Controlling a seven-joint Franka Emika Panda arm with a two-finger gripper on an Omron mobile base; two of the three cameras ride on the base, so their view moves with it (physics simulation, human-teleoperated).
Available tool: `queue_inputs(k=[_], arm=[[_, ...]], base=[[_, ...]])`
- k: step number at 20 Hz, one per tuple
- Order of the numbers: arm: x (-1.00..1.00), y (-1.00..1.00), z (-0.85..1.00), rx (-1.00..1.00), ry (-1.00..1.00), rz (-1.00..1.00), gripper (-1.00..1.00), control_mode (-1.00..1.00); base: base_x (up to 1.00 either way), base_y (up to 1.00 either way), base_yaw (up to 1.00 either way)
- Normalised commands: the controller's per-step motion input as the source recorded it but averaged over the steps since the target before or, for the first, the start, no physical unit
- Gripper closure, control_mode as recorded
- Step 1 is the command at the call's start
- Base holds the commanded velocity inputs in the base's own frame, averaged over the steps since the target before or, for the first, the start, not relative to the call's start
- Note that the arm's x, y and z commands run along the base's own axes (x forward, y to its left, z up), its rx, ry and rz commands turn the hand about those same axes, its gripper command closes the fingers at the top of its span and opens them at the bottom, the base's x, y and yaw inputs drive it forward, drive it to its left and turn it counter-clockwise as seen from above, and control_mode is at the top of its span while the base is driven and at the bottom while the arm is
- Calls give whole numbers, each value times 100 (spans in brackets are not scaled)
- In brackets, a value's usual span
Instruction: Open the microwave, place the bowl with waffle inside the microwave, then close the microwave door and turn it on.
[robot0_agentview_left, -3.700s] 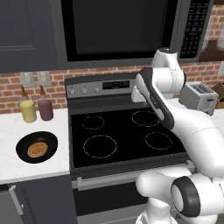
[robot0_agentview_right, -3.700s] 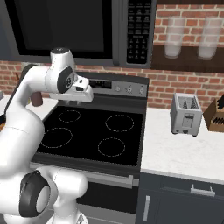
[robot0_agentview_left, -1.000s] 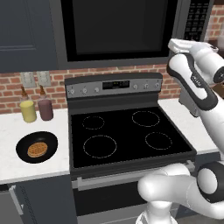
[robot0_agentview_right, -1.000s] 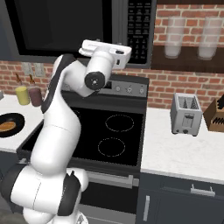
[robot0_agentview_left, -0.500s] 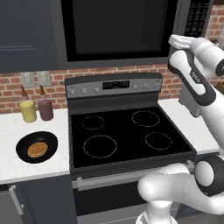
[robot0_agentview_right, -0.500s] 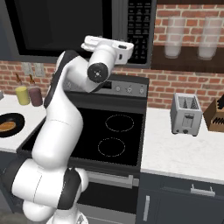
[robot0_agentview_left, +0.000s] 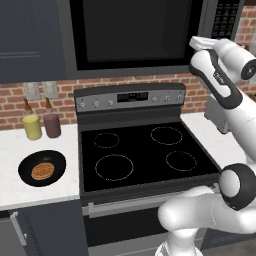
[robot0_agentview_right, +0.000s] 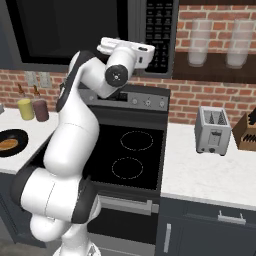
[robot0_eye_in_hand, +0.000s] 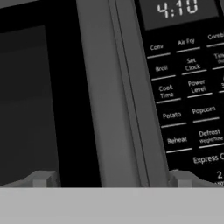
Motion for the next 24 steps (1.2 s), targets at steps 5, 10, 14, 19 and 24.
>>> queue_inputs(k=[5,10,14,19,24], arm=[[45,0,0,0,2,0,-100,-100],[43,0,0,0,3,0,-100,-100],[26,0,0,0,0,0,-100,-100],[18,0,0,0,0,0,-100,-100],[0,0,0,0,0,0,100,-100]], base=[[0,0,0],[0,0,0],[0,0,0],[0,0,0],[0,0,0]])
